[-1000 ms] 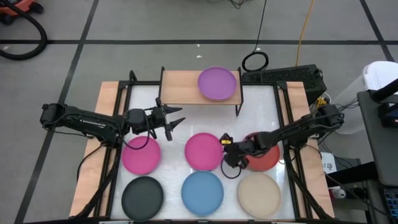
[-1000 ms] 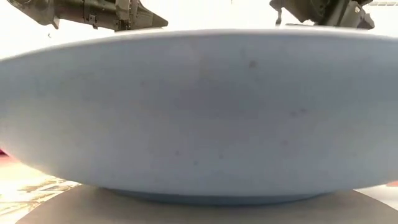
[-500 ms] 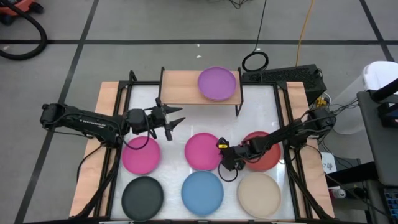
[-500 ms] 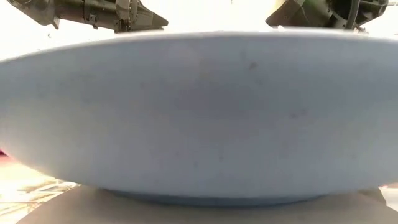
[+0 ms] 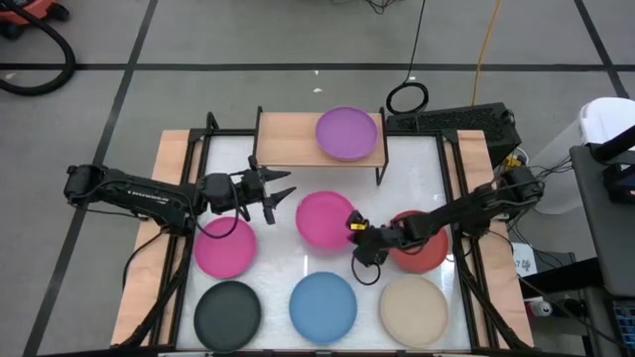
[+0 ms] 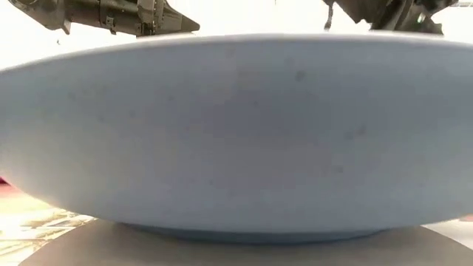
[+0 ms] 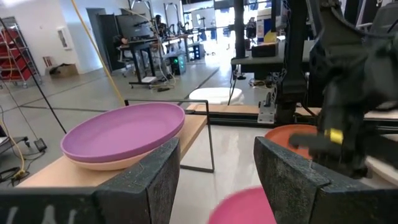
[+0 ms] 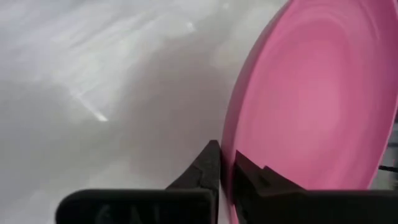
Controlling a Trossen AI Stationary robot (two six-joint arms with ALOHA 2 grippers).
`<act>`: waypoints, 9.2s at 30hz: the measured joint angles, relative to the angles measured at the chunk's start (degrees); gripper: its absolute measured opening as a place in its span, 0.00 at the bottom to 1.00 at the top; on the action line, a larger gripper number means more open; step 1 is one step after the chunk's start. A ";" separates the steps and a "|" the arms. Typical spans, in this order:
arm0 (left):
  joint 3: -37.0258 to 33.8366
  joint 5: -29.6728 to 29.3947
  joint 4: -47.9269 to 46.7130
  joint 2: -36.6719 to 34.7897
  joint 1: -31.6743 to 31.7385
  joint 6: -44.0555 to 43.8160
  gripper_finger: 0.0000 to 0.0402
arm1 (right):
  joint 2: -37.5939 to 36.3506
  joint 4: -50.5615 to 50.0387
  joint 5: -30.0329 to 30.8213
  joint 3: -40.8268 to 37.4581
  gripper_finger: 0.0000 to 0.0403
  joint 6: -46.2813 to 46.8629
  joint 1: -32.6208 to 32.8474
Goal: Place and stack plates onto a shelf
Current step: Stack the light pink plate on top of the purple plate, then stack the blue plate on top of the pink plate, then put the orange plate on the shelf
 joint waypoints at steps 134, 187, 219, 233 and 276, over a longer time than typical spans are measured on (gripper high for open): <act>33.03 36.11 -42.54 43.37 -12.24 -31.00 0.53 | -43.40 13.82 -0.71 -11.63 0.33 32.02 -2.15; 76.29 31.09 -61.25 42.49 37.33 -6.23 0.02 | -50.85 21.29 4.29 -11.63 0.33 11.93 4.33; 77.70 33.36 -60.58 43.21 39.23 -4.87 0.49 | -50.72 21.06 4.26 -11.63 0.33 13.54 2.86; 59.47 26.45 -57.04 10.64 16.50 2.91 0.29 | -50.61 15.98 11.74 -11.63 0.33 21.00 2.86; 5.45 9.49 -13.78 -13.81 0.10 -7.79 0.29 | -13.08 -51.13 -11.53 16.06 0.33 67.83 -4.58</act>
